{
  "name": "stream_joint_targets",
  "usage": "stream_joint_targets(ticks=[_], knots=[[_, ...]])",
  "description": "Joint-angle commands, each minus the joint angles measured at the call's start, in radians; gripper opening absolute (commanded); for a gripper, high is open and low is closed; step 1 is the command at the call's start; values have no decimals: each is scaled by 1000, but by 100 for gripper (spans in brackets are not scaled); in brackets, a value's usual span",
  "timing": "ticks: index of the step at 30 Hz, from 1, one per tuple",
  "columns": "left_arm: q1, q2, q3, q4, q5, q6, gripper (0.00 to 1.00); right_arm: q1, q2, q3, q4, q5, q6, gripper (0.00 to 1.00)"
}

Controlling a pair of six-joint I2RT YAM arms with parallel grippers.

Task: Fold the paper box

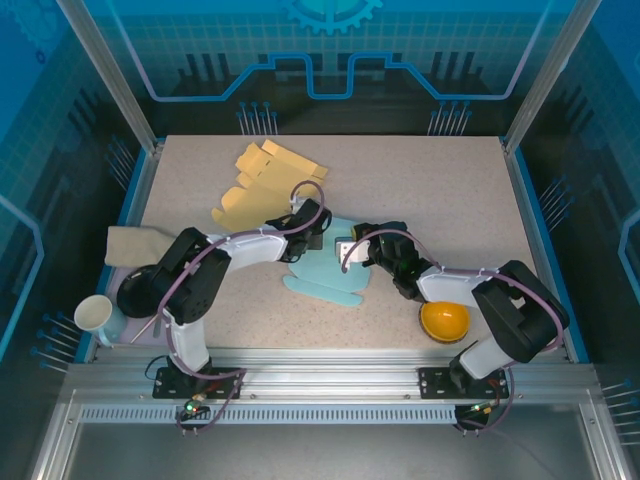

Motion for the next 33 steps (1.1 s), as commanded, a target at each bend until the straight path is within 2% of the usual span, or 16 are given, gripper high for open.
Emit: stream_joint_targets(ticks=[1,8,16,20,23,25,27,30,33], knots=[[78,2,-65,-132,-154,-2,54,-44,-22,-18,-74,106,17,0],[71,-162,-196,96,99,130,72,-44,-30,-16,-87,99,10,0],[40,-358,-357,264,298,248,80,-37,-42,-17,-83,89,0,0],[30,-407,-394,292,342,253,89,-27,-47,-14,-102,87,-8,0],[31,-465,-405,298,329,226,89,-20,-57,-18,-121,73,-16,0],[34,-498,-378,247,269,193,89,-20,-85,-19,-167,27,-16,0],[45,-515,-335,184,255,171,88,-22,-118,-7,-234,-25,-10,0],[55,-530,-297,141,265,159,87,-29,-156,23,-322,-95,7,0],[56,-516,-281,152,323,182,87,-28,-157,24,-319,-111,-6,0]])
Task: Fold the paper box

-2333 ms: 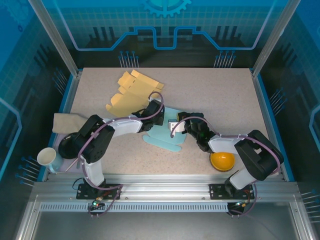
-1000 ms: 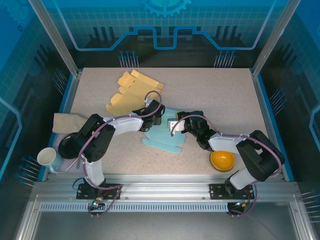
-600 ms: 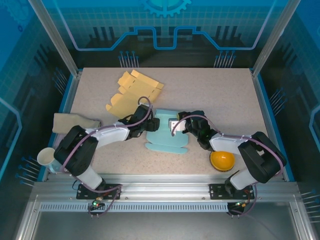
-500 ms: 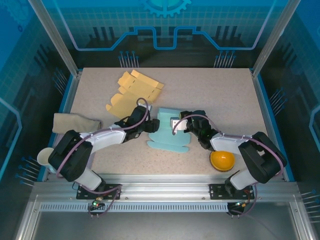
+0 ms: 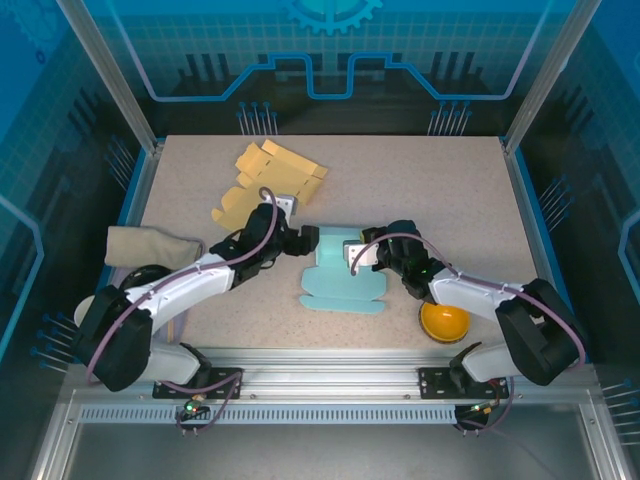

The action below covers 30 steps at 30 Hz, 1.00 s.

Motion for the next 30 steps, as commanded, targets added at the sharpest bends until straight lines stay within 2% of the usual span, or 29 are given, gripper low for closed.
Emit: stream_joint_targets(ticks=[1,6,10,17,26,30], knots=[[7,10,52,-38,56,-3,87,-2,-6,22,-61,-58,-11,0],[-1,114,154,-113,74,-12,84,38,33,-9,106,10,-56,0],[-23,170,167,-111,66,-36,82,68,75,4,114,30,-74,2],[-71,225,153,-152,-48,-65,71,85,71,-36,152,69,-66,6],[-114,218,76,-146,-184,-120,59,81,-20,-32,22,88,48,26],[-125,214,68,-156,-244,-134,58,58,-106,13,-116,82,173,28]])
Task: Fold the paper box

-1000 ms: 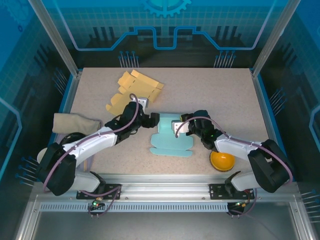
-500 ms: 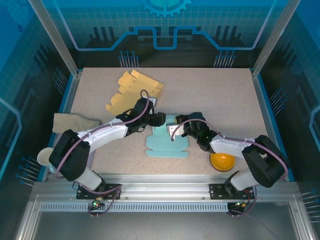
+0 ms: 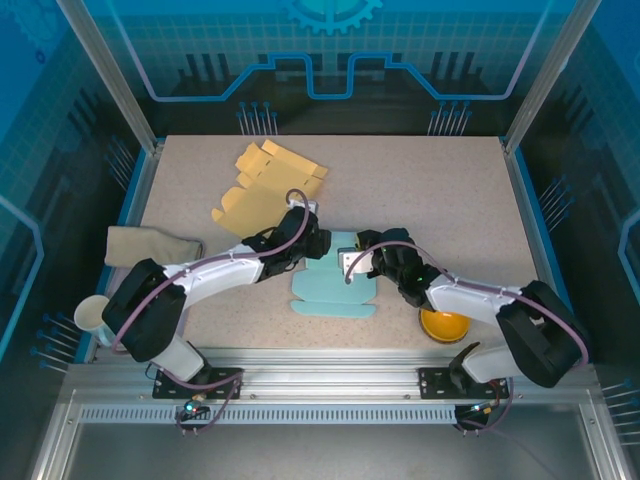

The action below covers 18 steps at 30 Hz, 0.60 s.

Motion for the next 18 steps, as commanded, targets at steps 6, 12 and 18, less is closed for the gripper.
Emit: stream_joint_targets(ticks=[6,12,18], knots=[[-7,-8,-57,-106,-126,-49,58,-87,-230,116,-325,-3,437,33],[-8,-14,-65,-104,-133,-68,58,-150,-283,257,-584,49,1030,31],[-17,-21,-70,-102,-144,-70,58,-149,-110,467,-853,-50,1475,31]])
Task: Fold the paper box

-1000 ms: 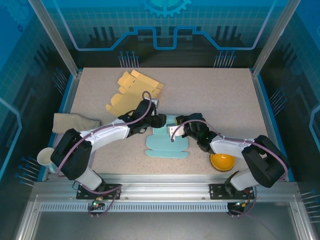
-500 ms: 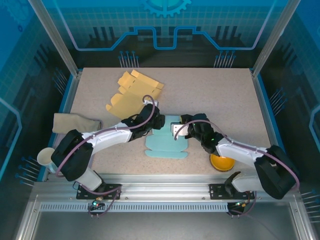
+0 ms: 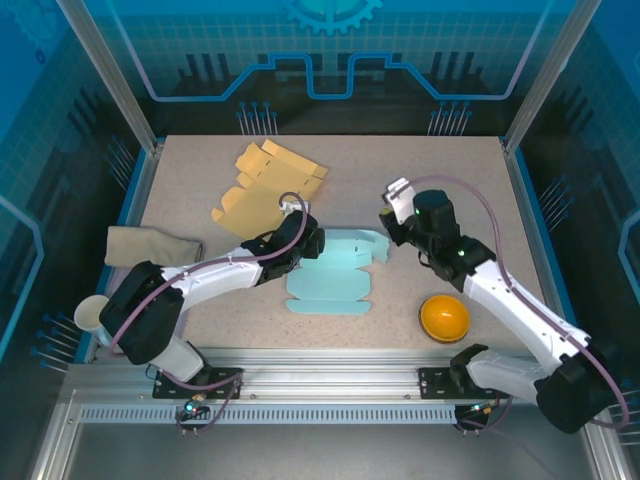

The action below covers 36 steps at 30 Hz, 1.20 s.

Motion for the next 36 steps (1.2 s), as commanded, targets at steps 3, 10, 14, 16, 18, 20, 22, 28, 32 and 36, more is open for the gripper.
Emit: stream_joint_targets(ticks=[3,10,14,16,18,20,22,28,32,36], knots=[[-17,-10,-54,-92,-39,-10,58,2,179,141,-252,-97,463,32],[-37,-21,-71,-87,-50,-25,57,43,301,182,-222,-184,630,34],[-40,-23,-82,-75,-48,-33,57,65,339,176,-217,-182,661,35],[-41,-22,-81,-74,-42,-35,57,66,349,167,-212,-171,663,36],[-40,-24,-81,-74,-37,-34,57,60,358,162,-210,-161,657,37],[-39,-28,-84,-70,-30,-31,57,50,366,158,-208,-162,652,38],[-39,-32,-88,-61,-21,-29,57,44,372,153,-201,-177,652,39],[-41,-29,-102,-25,26,-31,57,48,399,140,-166,-235,675,40],[-43,-29,-108,4,59,-24,57,50,404,115,-115,-293,721,40],[-46,-28,-120,42,99,-6,57,49,412,97,-76,-347,767,38]])
